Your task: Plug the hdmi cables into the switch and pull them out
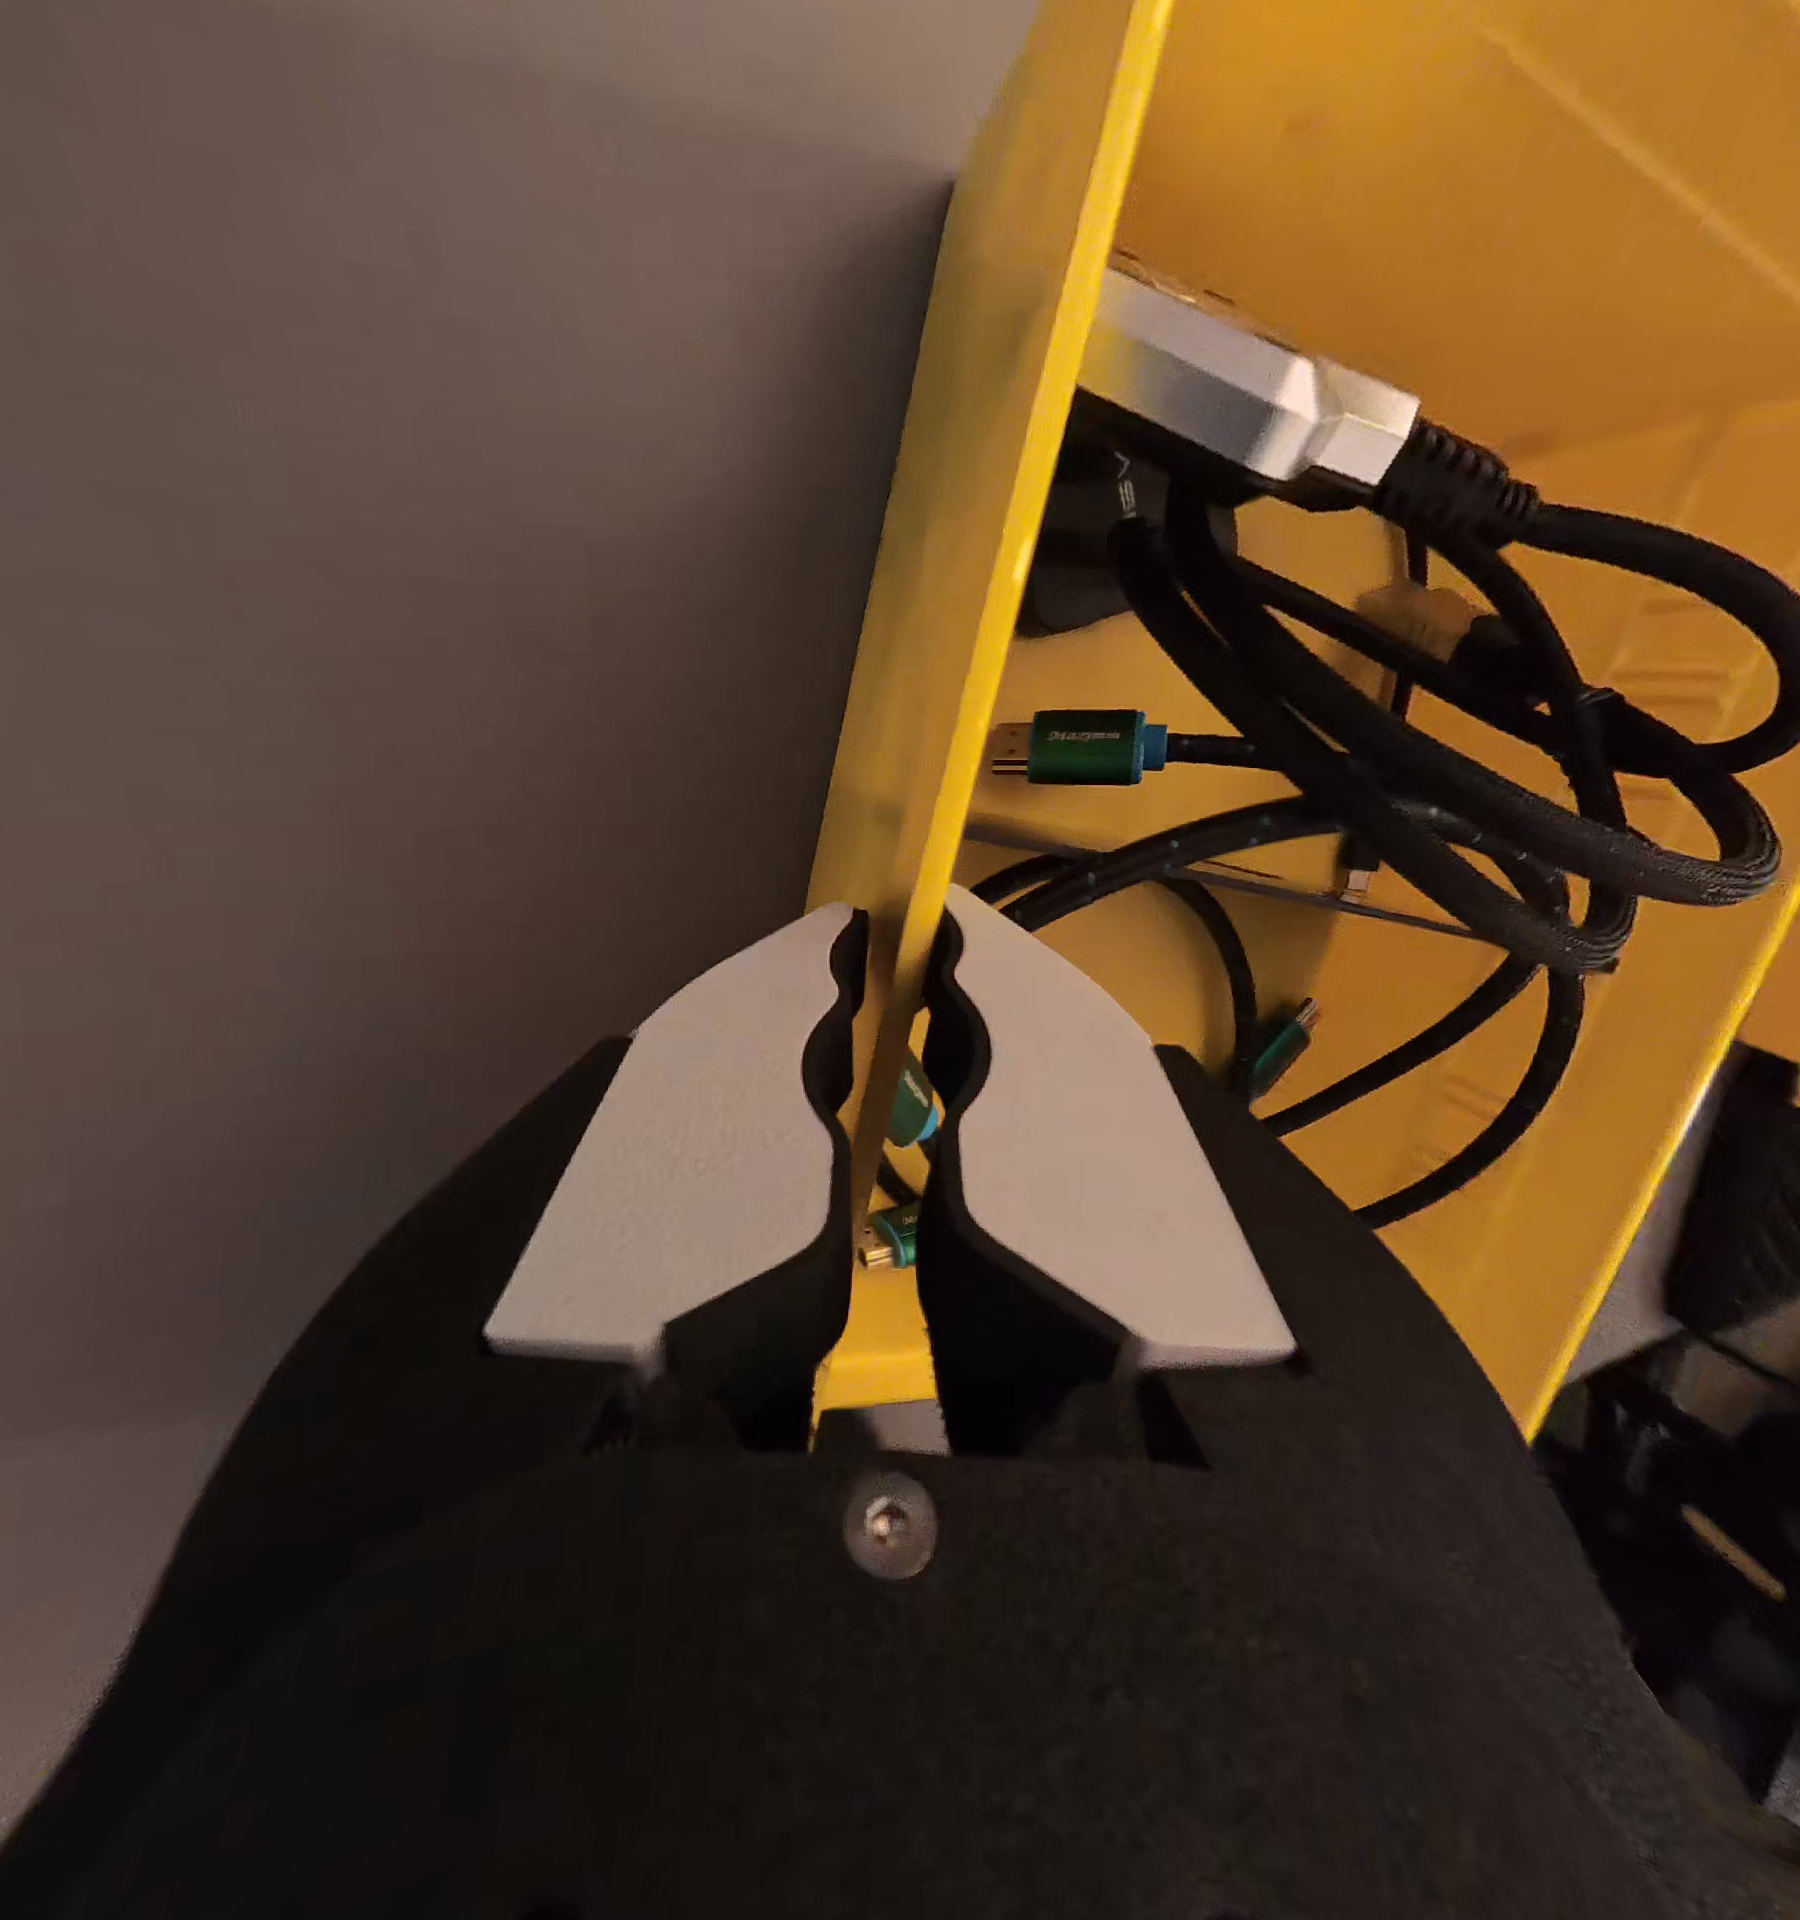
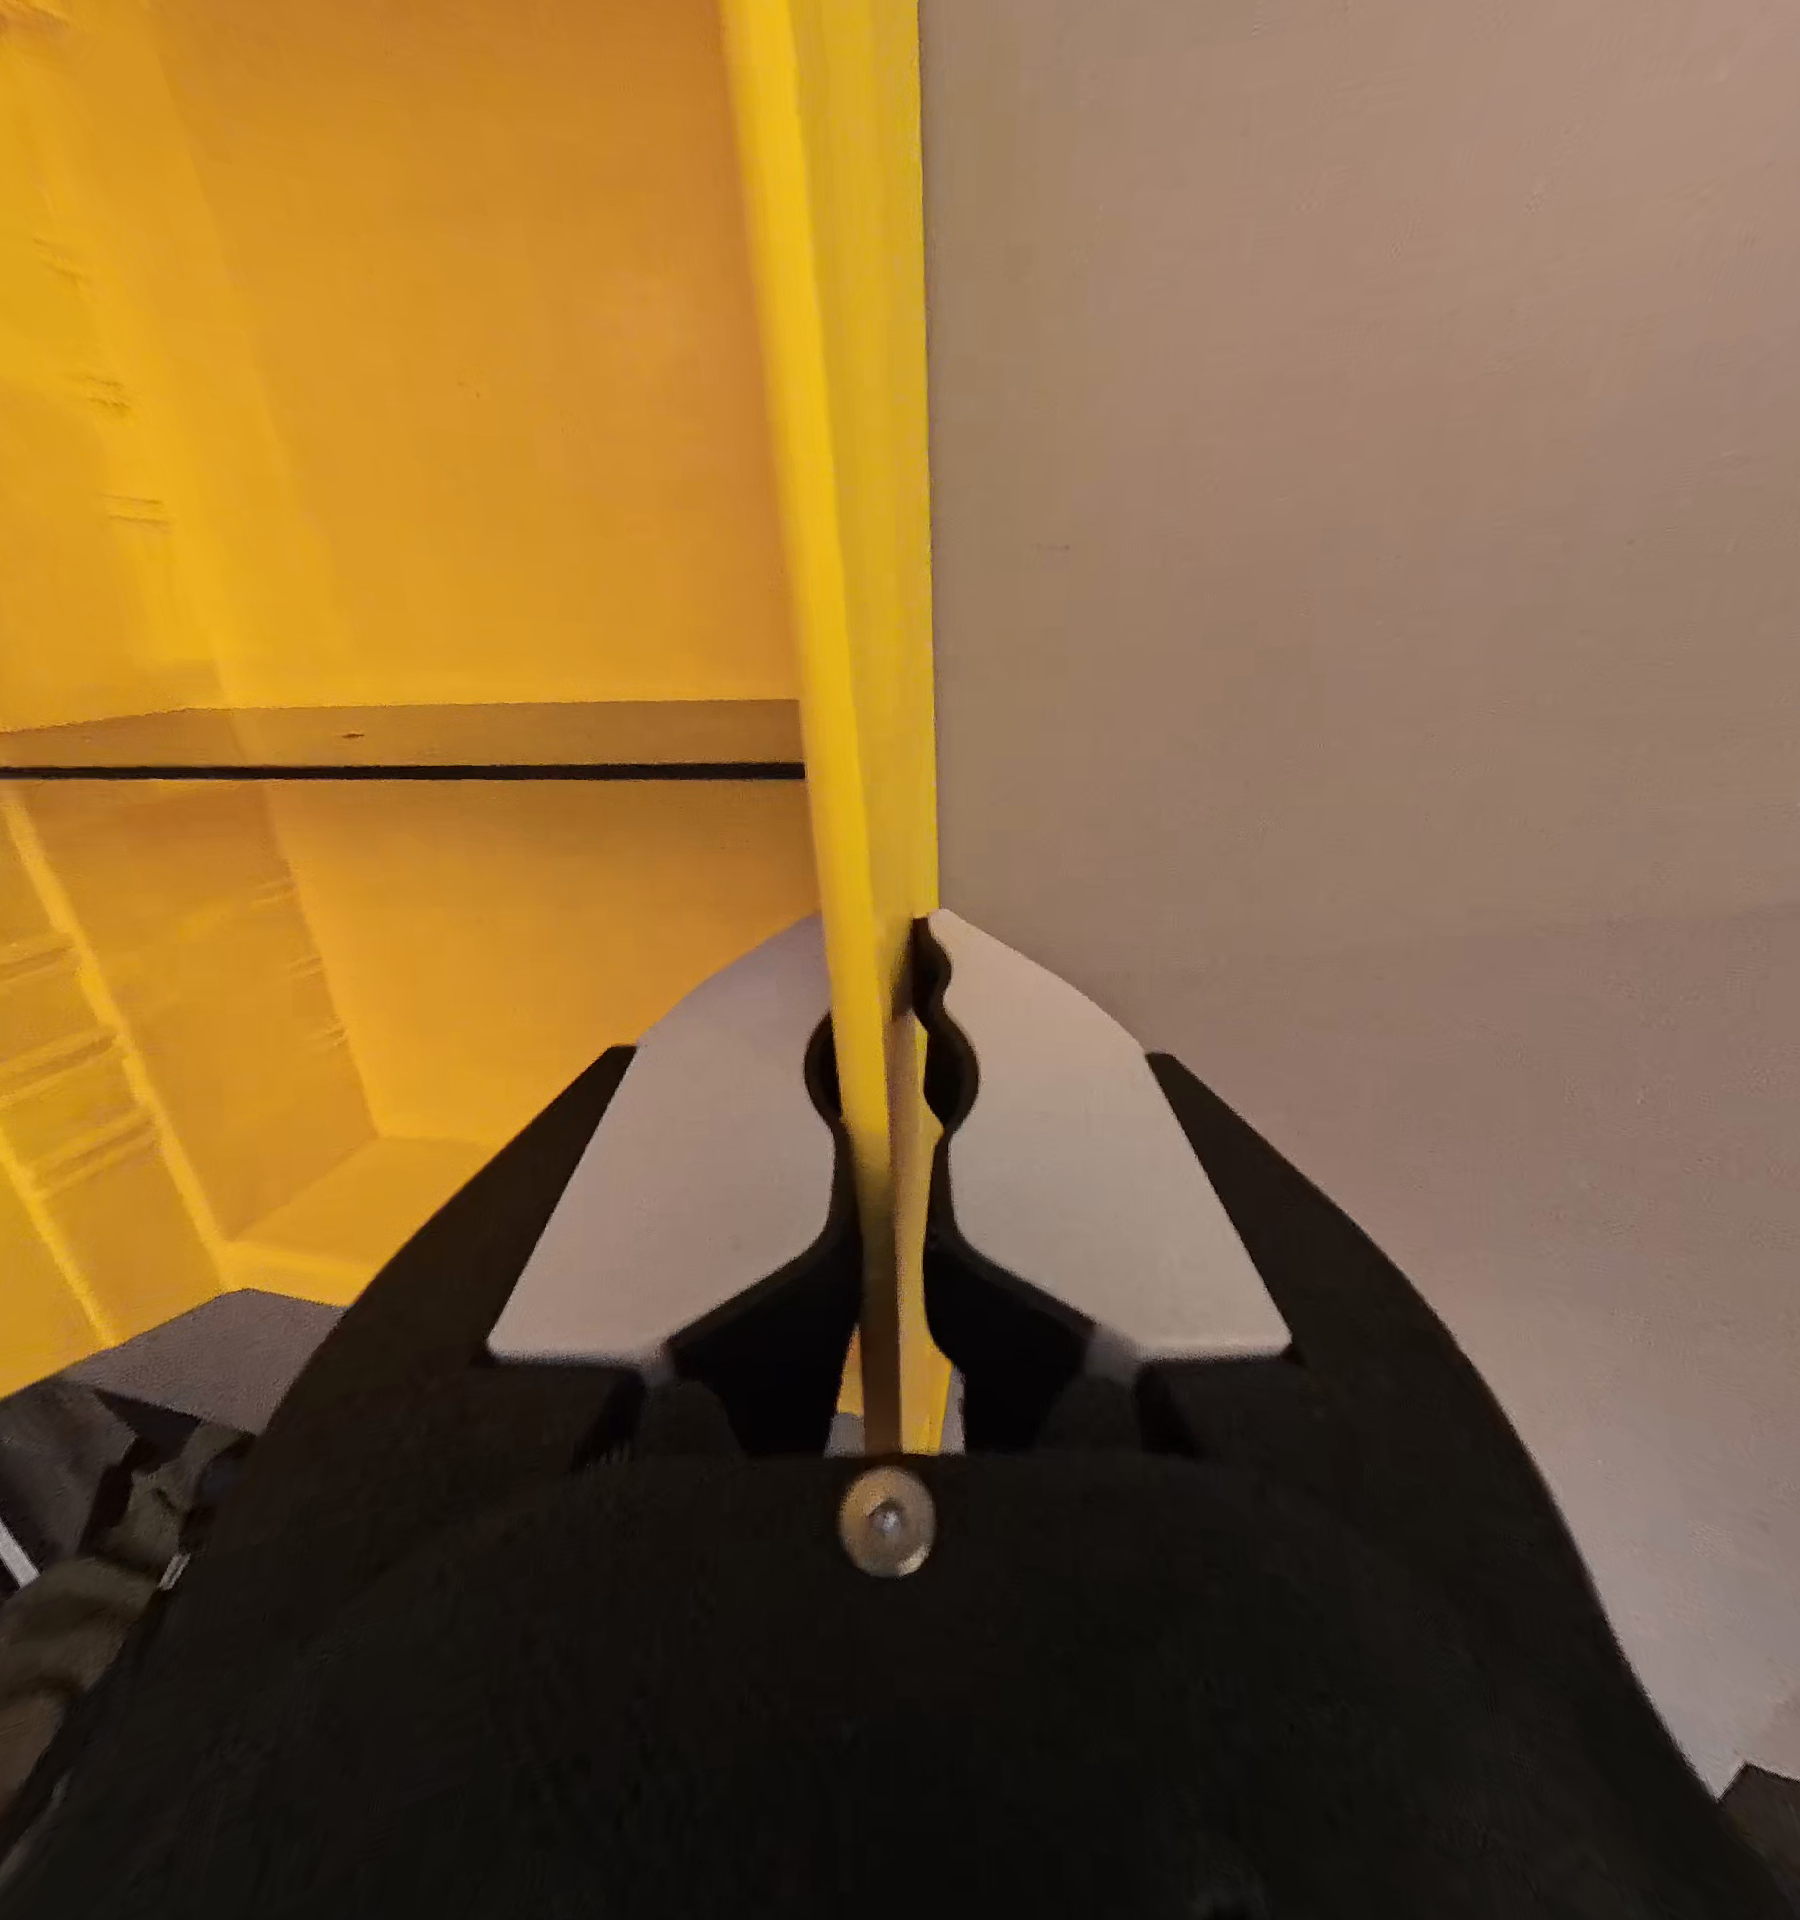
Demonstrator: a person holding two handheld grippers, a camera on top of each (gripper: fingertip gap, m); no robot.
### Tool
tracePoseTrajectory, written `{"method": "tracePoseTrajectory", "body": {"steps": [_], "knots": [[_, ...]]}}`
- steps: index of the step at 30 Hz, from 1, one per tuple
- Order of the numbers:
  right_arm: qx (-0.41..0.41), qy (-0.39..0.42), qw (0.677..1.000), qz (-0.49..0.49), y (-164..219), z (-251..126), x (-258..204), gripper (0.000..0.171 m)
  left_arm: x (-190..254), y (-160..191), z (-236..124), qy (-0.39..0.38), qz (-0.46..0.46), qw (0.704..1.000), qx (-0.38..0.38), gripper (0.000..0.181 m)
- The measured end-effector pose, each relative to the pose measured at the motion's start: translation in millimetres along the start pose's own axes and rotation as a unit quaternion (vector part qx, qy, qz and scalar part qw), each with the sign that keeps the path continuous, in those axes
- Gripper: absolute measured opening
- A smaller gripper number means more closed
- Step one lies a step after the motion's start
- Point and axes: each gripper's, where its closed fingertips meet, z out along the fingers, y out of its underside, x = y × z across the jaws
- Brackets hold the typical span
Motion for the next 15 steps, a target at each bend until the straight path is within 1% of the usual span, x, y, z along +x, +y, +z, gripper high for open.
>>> {"method": "tracePoseTrajectory", "body": {"steps": [3, 6, 8, 13, 15], "knots": [[0.001, 0.012, 1.0, 0.009, 1, 0, -1, 0.005, -58, 12, -25, -0.013, -0.036, 0.999, 0.019, 0.007], [0.005, 0.012, 0.999, 0.03, 1, 0, 3, 0.005, -104, 24, -45, -0.01, -0.08, 0.996, 0.041, 0.007], [0.008, 0.019, 0.999, 0.04, 0, -2, 4, 0.005, -128, 31, -56, -0.02, -0.072, 0.996, 0.049, 0.006], [0.019, 0.022, 0.998, 0.062, -3, -3, -3, 0.005, -178, 46, -77, -0.093, -0.063, 0.993, 0.04, 0.004], [0.018, 0.02, 0.998, 0.059, -5, -1, -9, 0.005, -193, 50, -83, -0.108, -0.057, 0.991, 0.047, 0.003]]}}
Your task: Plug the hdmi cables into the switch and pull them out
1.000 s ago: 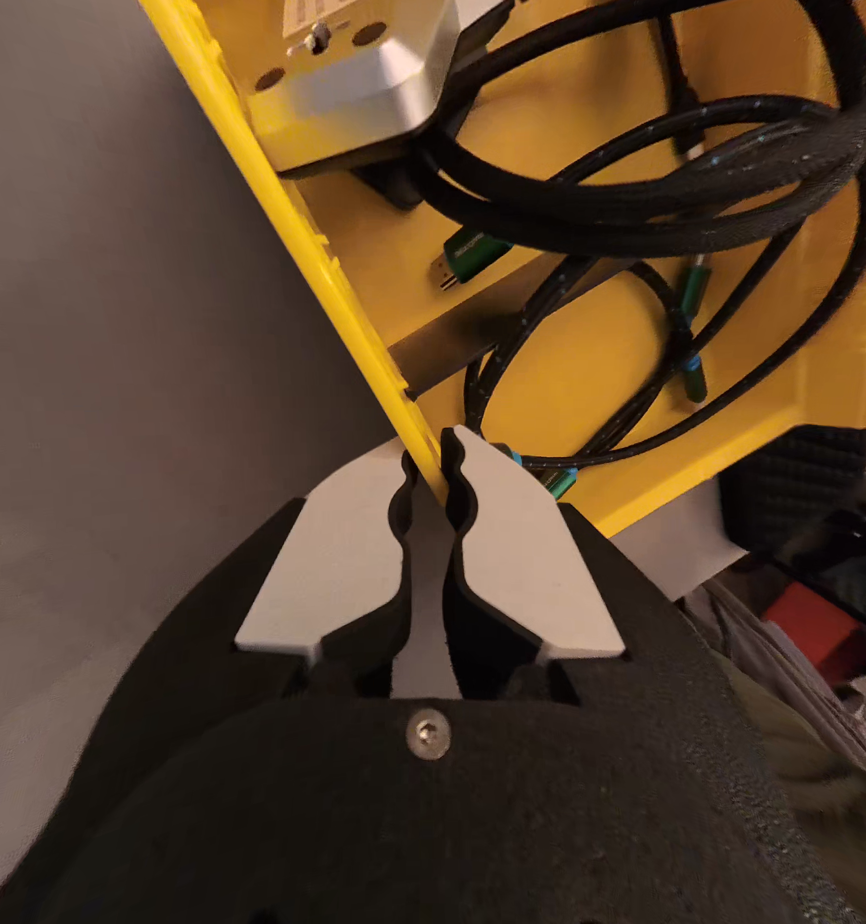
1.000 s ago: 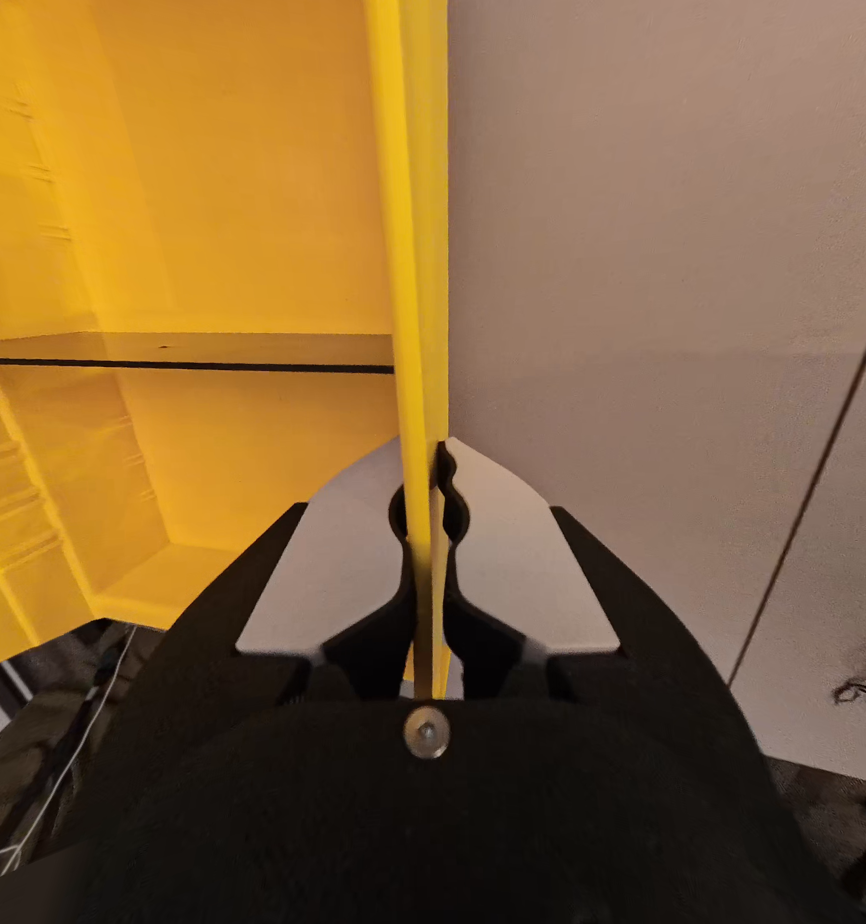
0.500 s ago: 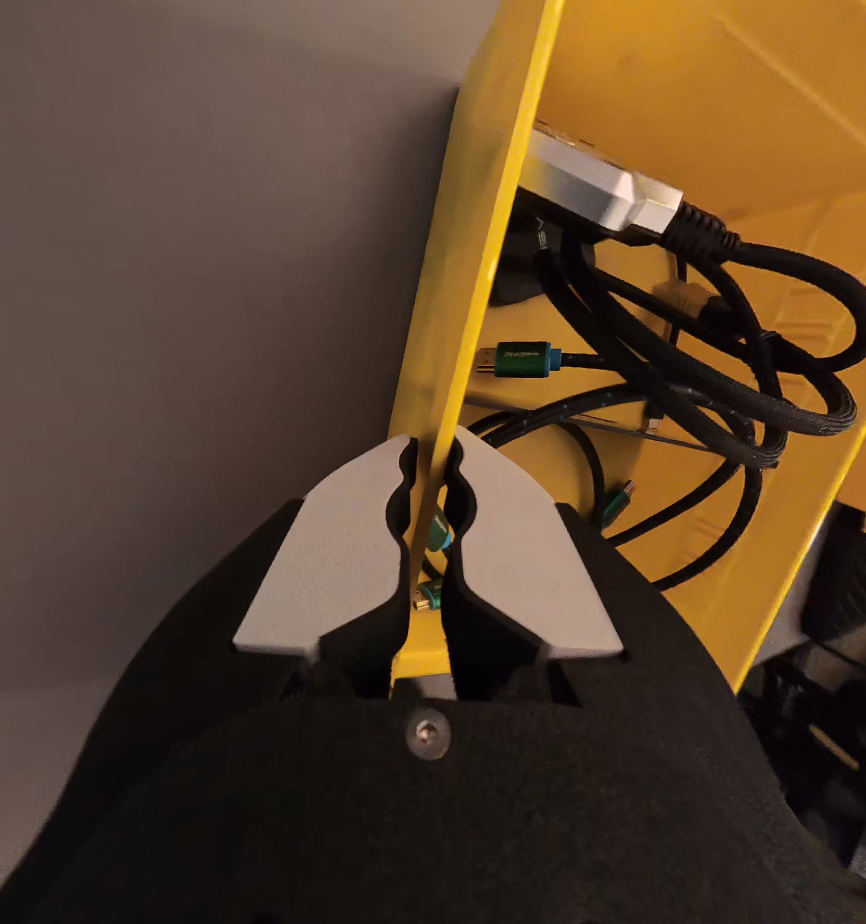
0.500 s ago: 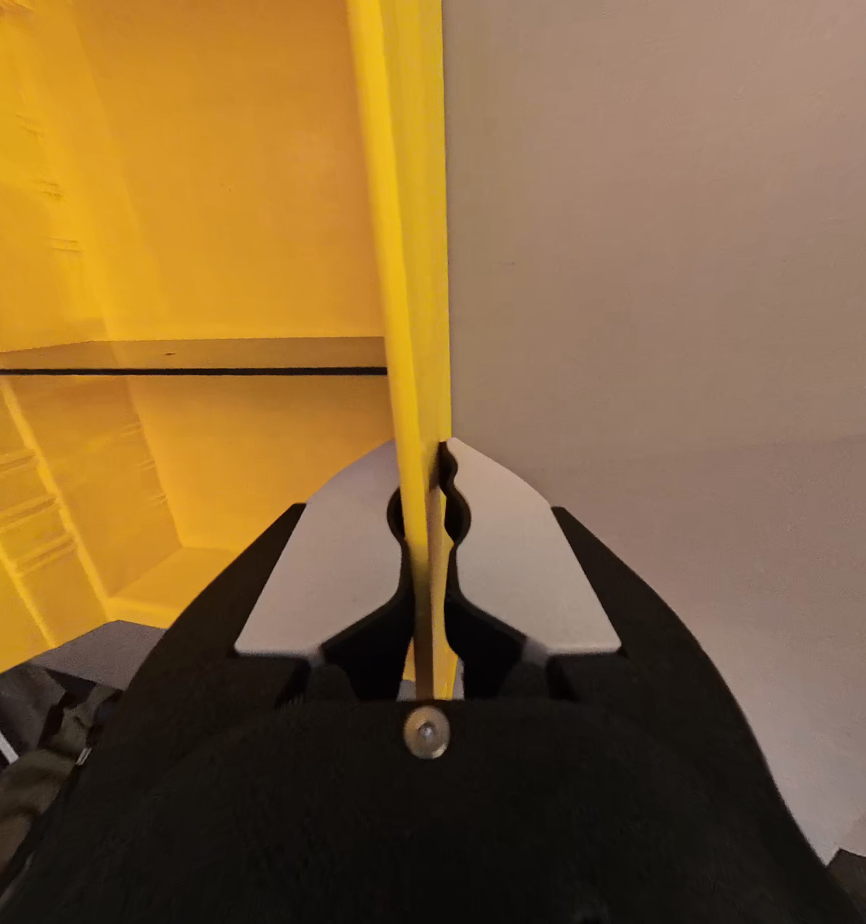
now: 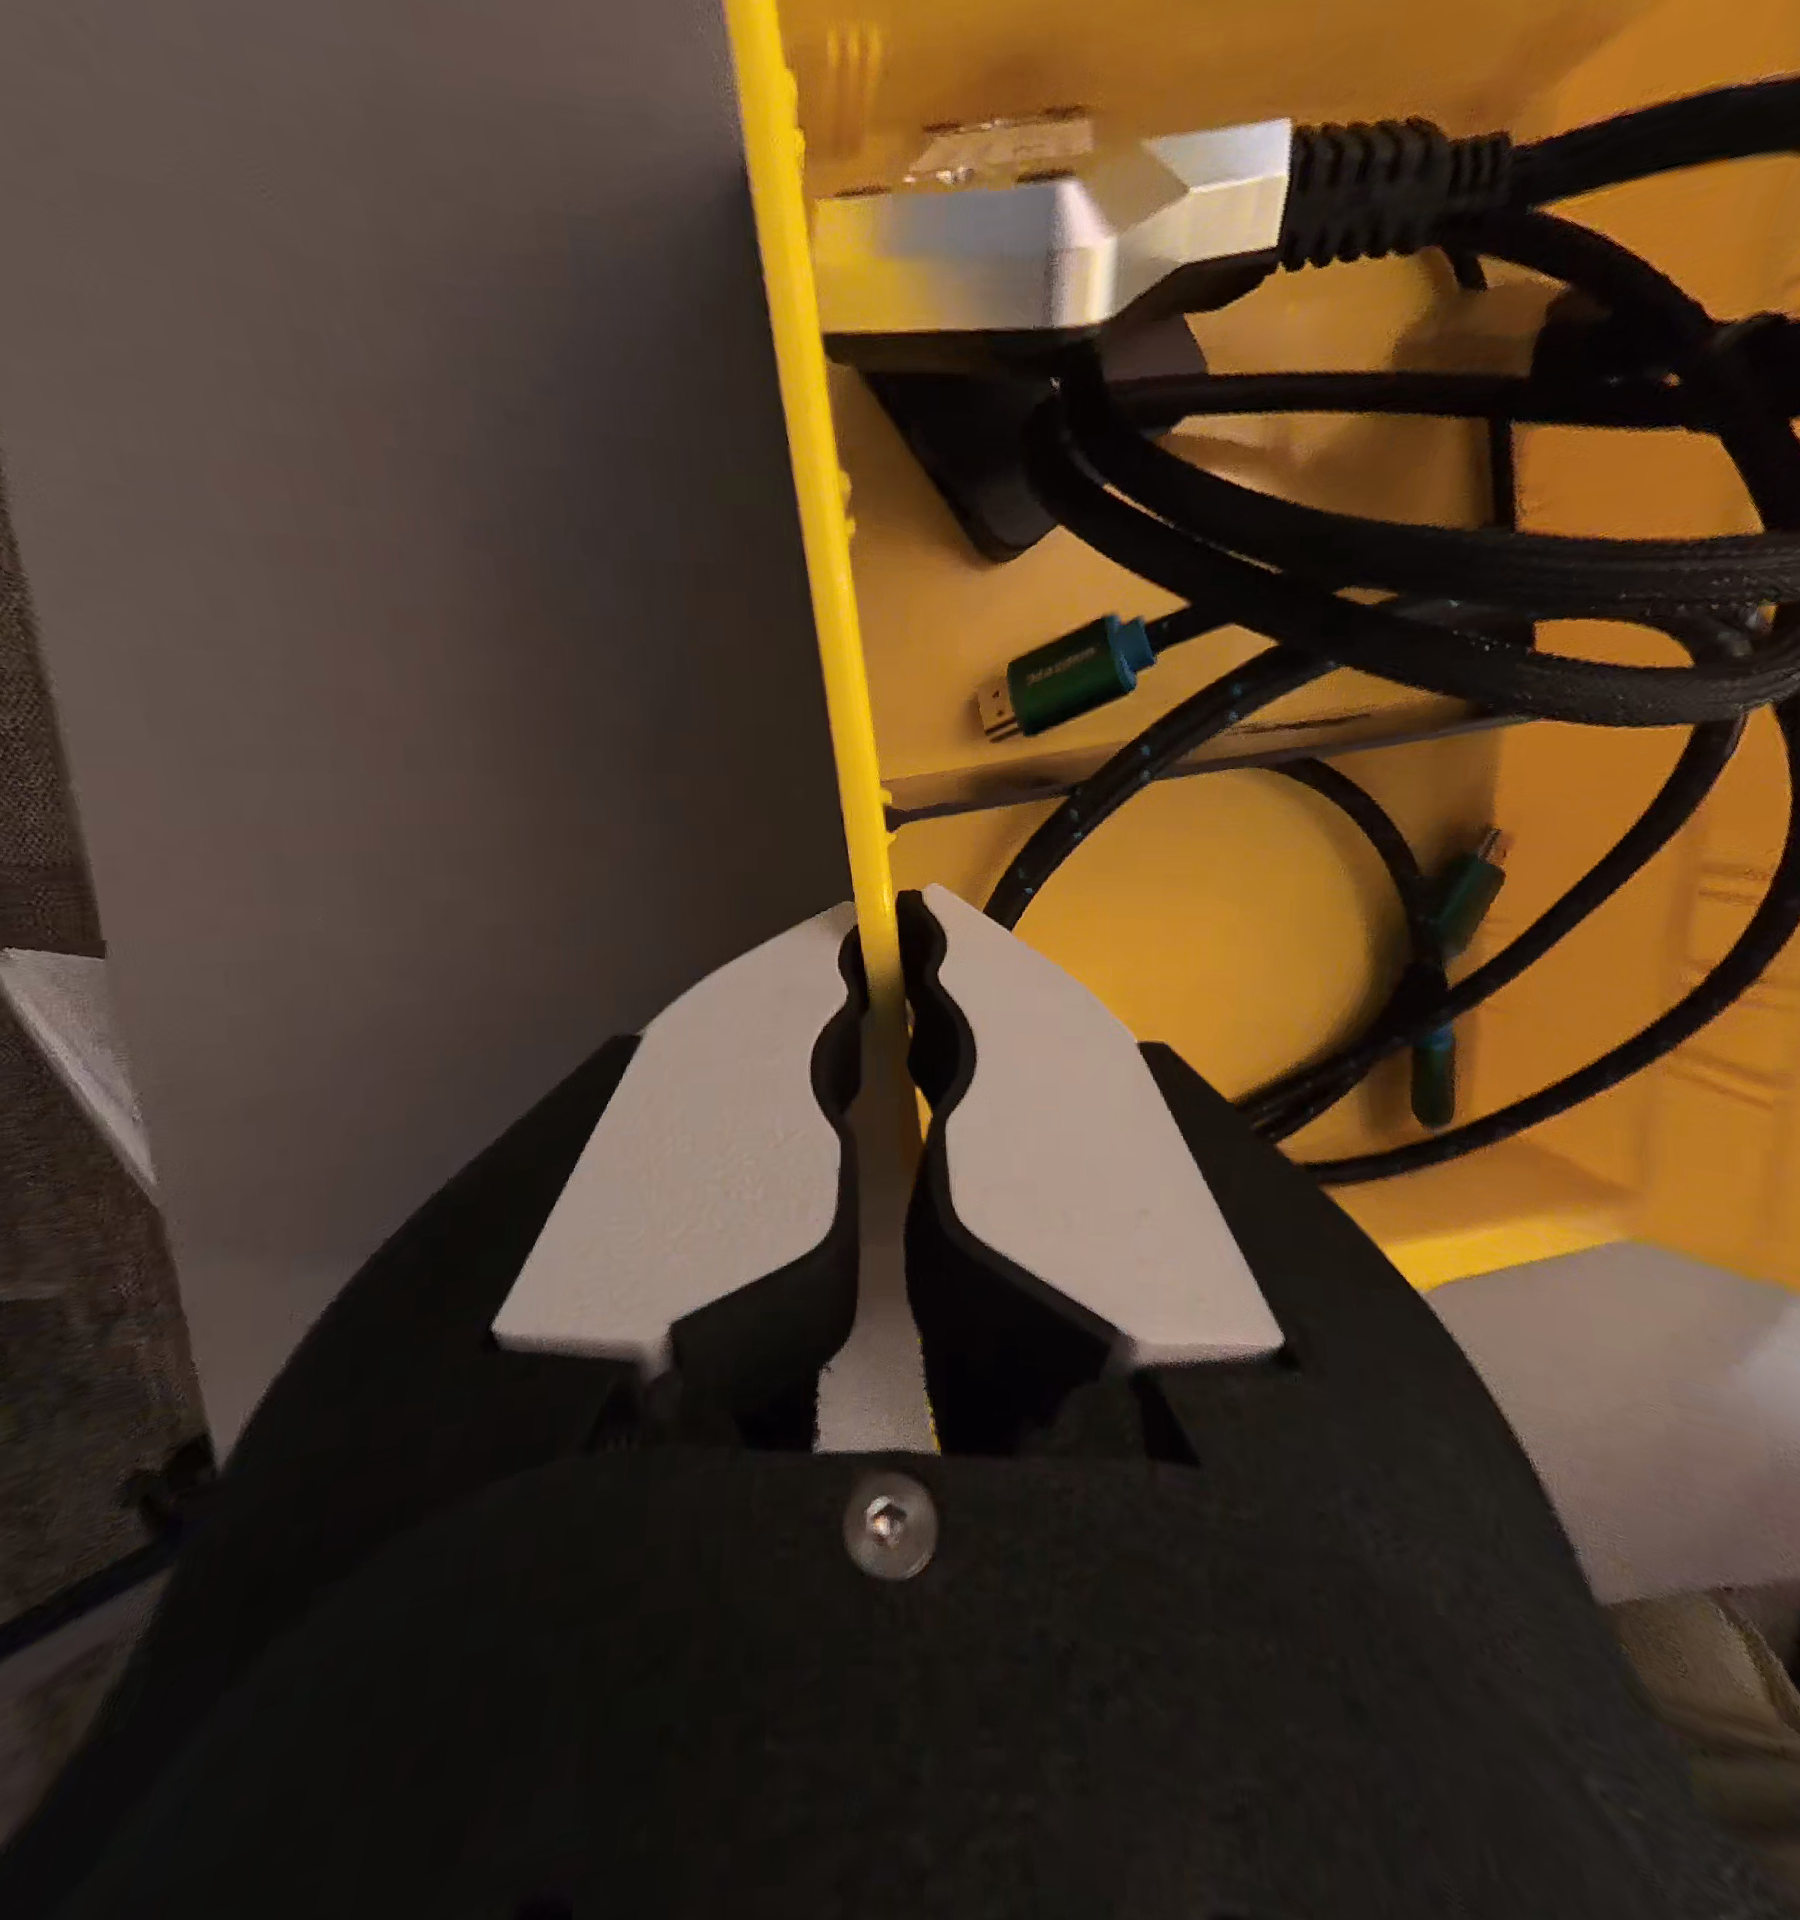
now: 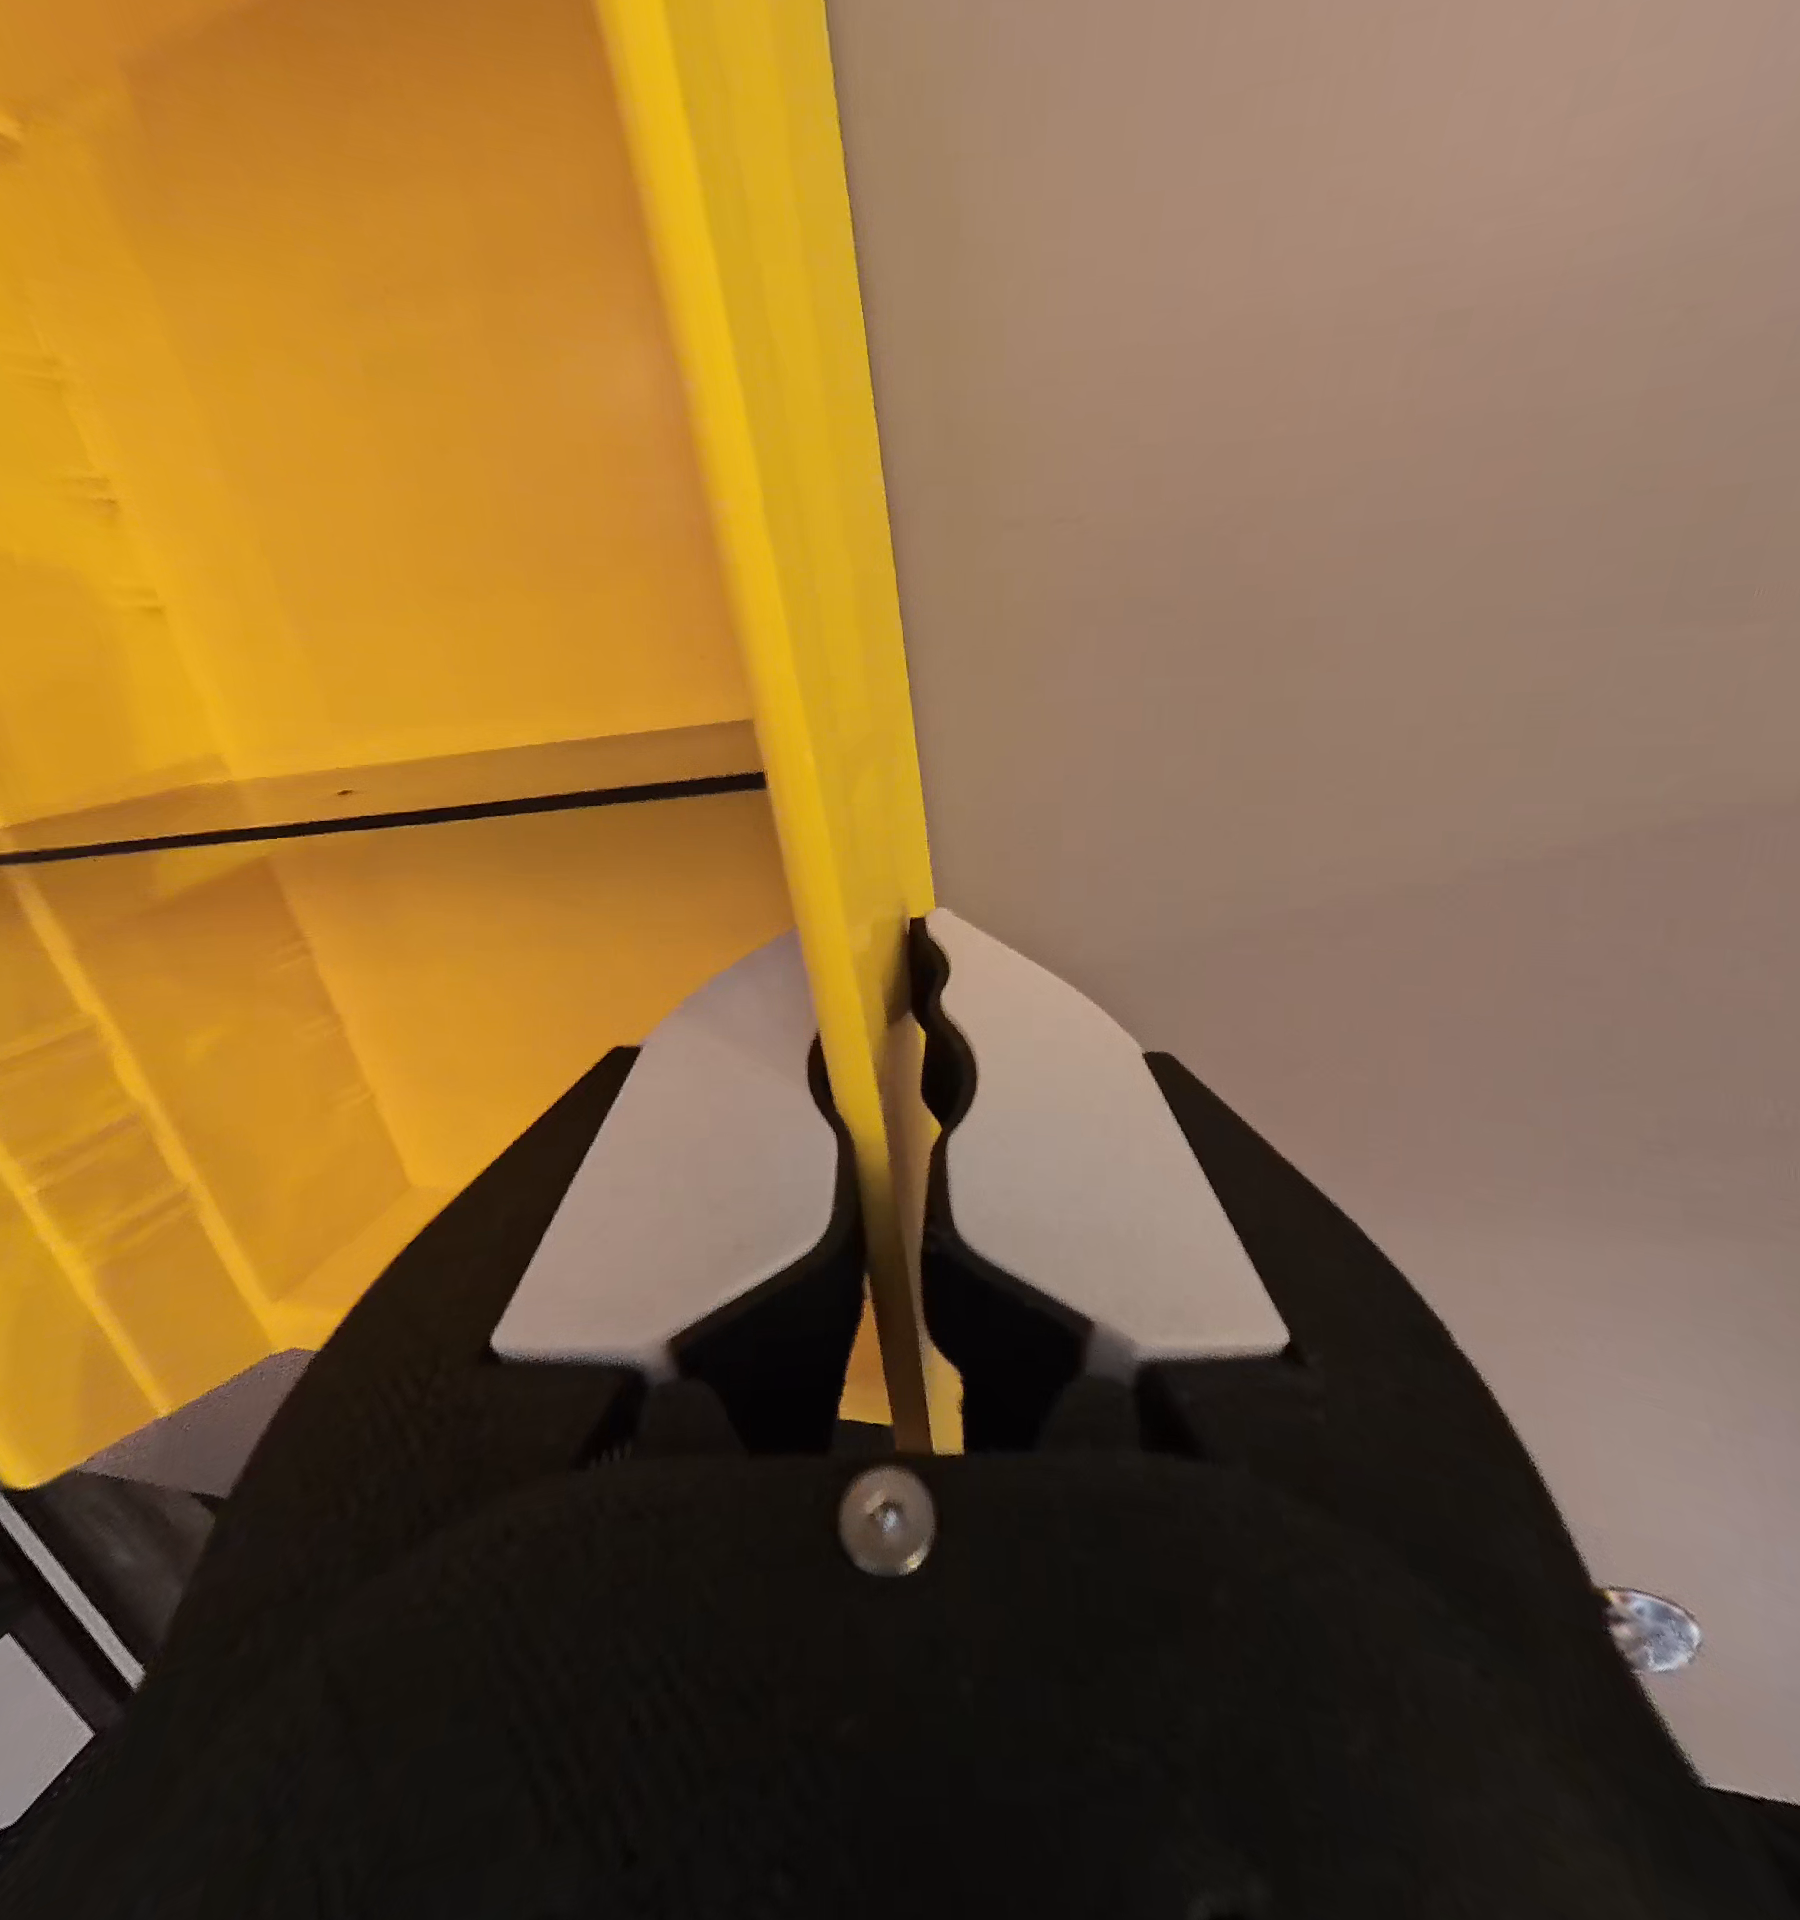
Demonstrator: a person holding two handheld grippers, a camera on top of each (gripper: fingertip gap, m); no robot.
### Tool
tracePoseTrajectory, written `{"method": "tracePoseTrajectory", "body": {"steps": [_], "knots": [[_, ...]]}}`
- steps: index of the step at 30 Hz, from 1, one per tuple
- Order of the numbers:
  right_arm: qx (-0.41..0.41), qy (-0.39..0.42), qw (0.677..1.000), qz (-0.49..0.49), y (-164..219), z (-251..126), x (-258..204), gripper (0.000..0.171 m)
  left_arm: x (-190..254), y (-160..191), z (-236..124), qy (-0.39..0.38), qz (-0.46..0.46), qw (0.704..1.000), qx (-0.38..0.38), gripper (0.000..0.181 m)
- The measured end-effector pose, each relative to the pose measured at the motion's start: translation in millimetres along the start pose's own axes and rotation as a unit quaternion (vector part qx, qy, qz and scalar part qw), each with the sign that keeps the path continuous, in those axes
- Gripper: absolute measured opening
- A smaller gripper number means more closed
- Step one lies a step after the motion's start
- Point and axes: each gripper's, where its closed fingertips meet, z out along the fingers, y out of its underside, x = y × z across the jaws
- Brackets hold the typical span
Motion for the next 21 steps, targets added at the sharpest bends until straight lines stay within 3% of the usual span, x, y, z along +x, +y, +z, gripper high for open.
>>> {"method": "tracePoseTrajectory", "body": {"steps": [9, 17, 21], "knots": [[0.004, 0.011, 0.999, 0.033, -15, 5, 4, 0.006, -27, 6, -7, 0.005, 0.001, 1.0, 0.027, 0.003], [-0.008, 0.01, 1.0, -0.007, -17, 4, 6, 0.006, -39, -2, -6, -0.011, 0.028, 0.999, 0.044, 0.003], [0.005, 0.014, 1.0, -0.022, -19, -1, 10, 0.006, -39, -5, -6, 0.03, 0.008, 0.997, 0.072, 0.004]]}}
